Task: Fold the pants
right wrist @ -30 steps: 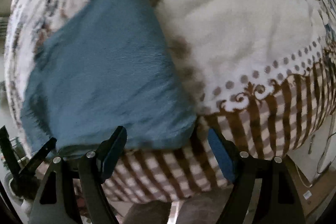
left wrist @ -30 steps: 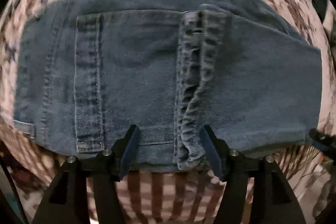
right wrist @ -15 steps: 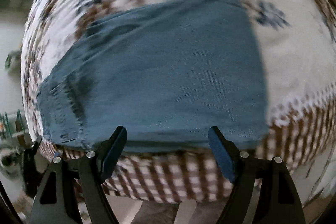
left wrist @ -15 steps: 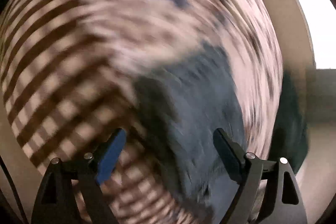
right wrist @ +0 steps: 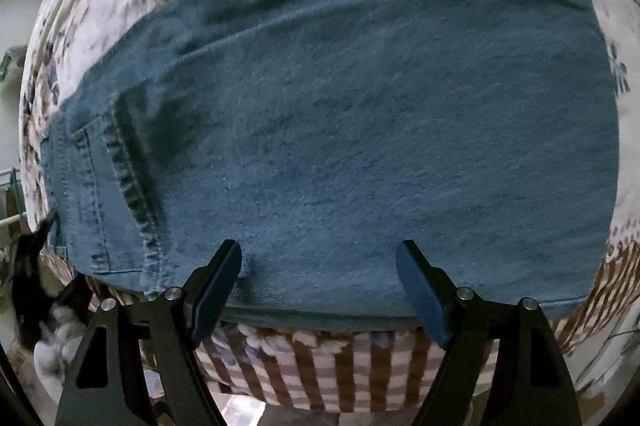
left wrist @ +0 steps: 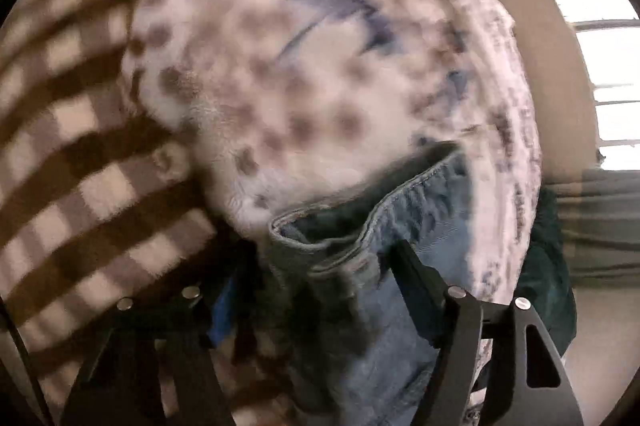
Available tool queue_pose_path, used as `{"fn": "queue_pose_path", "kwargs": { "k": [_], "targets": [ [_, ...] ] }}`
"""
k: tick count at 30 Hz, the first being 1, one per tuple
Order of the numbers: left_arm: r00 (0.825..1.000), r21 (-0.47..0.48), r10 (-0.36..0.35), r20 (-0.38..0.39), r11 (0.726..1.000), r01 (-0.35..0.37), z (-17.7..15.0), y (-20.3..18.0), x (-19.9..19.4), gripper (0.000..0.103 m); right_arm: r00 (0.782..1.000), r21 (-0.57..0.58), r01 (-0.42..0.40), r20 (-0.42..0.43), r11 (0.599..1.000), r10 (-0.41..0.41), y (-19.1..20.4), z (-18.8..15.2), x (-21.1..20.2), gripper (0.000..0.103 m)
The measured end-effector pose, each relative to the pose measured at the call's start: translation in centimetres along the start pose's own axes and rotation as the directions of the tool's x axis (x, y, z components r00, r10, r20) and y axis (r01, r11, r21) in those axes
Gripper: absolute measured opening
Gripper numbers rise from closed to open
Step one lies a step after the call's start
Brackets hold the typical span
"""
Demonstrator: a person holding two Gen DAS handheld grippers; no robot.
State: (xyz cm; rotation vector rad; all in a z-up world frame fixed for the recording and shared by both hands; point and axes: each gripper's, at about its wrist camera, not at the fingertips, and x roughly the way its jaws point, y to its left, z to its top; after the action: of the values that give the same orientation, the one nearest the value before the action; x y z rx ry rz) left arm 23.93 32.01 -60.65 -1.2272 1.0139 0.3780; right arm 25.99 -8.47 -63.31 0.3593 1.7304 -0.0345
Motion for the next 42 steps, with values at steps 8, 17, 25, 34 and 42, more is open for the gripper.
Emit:
{"fn": "queue_pose_path", "kwargs": {
  "k": [8,17,25,34,42],
  "targets": [
    [0.991,0.166,0.075,0.115,0.982,-0.094,-0.3,-2.4,-2.3,0.026,1.0,-0.023,-0.022,0.016,0.999,0.022,-0.2,0.2,0.0,0.082],
    [0.961,0.339,0.033,0.275,0.932,-0.129,-4.6,-10.6,-9.1,0.018,0.996,-0.067,-0.086,0.001,0.994,0.087,-3.7,0.9,-0.7,0.082],
    [0.978,0.639,-0.112,0.177,0.769,-0.028,-14.7,-20.3,-10.0,0.017,0.985,-0.098,-0.136,0.091,0.986,0.145,-8.2,0.5,-5.3,0.082],
    [0.994,0.909,0.032,-0.108,0.407,0.086,-34.7,-23.7,-0.5,0.004,0.983,0.082,-0.125,0.148,0.989,0.112,-19.9,-0.4,-7.9,0.082],
    [0.988,0.926,0.153,-0.024,0.375,-0.036,-35.9,-23.5,0.2,0.026,0.955,0.074,-0.245,0.187,0.967,0.228,-25.3,0.0,-10.3,0.082]
  ]
}}
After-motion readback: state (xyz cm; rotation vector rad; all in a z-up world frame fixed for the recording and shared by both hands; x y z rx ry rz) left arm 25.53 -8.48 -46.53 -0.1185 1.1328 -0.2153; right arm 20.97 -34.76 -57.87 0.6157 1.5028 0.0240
